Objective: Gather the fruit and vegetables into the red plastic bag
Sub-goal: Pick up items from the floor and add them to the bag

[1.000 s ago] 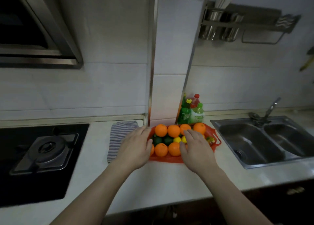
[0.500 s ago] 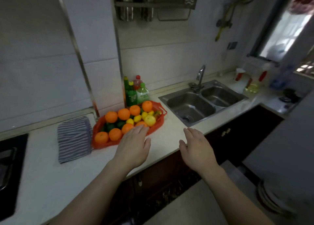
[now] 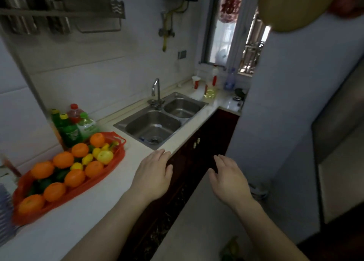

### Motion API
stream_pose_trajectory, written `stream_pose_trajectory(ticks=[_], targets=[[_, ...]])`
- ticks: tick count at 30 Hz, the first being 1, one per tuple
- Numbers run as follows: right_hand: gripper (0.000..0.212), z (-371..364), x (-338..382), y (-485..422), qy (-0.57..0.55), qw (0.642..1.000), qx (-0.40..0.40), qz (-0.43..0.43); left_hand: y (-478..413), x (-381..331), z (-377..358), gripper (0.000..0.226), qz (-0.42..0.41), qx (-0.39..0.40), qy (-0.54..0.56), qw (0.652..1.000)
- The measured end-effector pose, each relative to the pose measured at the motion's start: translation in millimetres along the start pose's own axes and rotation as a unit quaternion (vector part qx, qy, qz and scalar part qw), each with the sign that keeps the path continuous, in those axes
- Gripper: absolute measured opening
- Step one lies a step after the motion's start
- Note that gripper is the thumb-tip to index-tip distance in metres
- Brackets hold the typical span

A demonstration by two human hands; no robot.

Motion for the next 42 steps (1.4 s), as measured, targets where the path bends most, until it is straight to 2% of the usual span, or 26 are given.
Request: stream_pose_trajectory(ticks=[13,20,26,33,42], targets=[[0.05,29,-66,2,0.054,0.978,-0.058,-0.192,-94,-54,-52,0.052,-0.176,0.074,0.059,0.98],[0.046,22,-92,37,0.08,0.948,-0.083,-0.297,-111,-88,-91,0.052,-0.268,0.12,0.081,0.953],[0.044,16,-126,83,0.097,0.92,-0.078,-0.372,-107,-145,-144,0.053,-0.333,0.179,0.082,0.922],[0.046,-12,-196,101,0.094,0.909,-0.048,-0.404,-108,-200,-229,0.058,-0.345,0.268,0.067,0.897],[0.049,-74,-307,80,0.033,0.915,-0.007,-0.402,-123,-233,-334,0.056,-0.333,0.308,0.021,0.891]])
Point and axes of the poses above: each hand's wrist, its own y-axis away from the middle knuckle, its own z-axis out of the back of the hand, x = y × z, the point moved 7 cm from there along -y, towards the middle knuckle, and after that the axes turned 1 degree about -x, right-handed, at the moved point
